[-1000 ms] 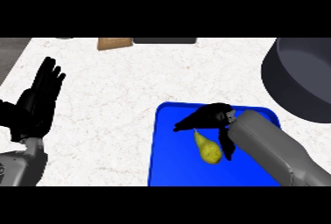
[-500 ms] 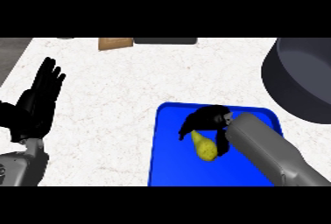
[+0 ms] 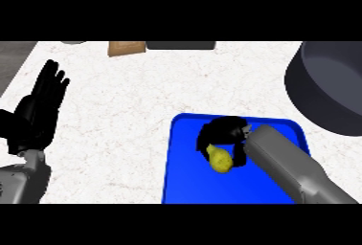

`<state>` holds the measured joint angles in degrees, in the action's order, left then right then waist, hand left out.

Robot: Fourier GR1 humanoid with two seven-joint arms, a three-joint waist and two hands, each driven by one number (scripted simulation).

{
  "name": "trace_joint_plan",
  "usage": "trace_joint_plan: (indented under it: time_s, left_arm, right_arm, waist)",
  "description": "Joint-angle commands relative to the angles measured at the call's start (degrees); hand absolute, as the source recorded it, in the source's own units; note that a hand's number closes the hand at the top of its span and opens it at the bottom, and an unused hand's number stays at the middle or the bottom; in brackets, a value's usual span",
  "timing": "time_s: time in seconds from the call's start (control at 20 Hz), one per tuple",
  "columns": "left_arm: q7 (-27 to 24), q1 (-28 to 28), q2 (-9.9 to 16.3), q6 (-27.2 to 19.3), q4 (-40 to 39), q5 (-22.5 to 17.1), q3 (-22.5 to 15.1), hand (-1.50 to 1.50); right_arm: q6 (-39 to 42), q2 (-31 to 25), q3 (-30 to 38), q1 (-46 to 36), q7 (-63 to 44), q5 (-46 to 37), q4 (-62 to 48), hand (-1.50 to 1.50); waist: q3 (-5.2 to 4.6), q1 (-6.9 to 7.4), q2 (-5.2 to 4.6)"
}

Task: Pick the pear from the tray and place it in the pot

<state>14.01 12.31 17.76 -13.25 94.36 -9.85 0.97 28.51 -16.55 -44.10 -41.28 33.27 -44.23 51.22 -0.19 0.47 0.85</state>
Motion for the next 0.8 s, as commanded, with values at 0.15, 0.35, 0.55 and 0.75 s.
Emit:
trace_joint_plan:
  time_s: [0.15,0.35,0.55,0.75]
  left_arm:
    - [-1.6,-4.4,0.3,-0.5,-0.6,-0.4,2.7,0.00]
    - [-1.8,-5.6,1.0,0.2,0.0,-0.4,3.3,0.00]
    - [-3.0,-5.5,0.3,0.4,-0.4,-0.5,3.5,0.00]
    - [-2.4,-5.6,0.0,0.2,1.1,0.3,2.6,0.00]
  right_arm:
    - [-6.5,-6.3,9.1,13.9,-13.3,3.4,10.0,1.50]
    - [-10.7,-9.6,12.2,23.5,-19.8,4.6,22.4,1.50]
    - [-11.2,-15.8,14.3,34.6,-23.7,6.2,39.2,1.50]
    - [-15.6,-15.1,21.7,40.0,-27.2,11.0,50.8,1.50]
  waist:
    - [0.09,-5.20,0.84]
    - [0.06,-4.78,0.49]
    - [0.03,-4.60,0.19]
    - [0.11,-3.74,-0.05]
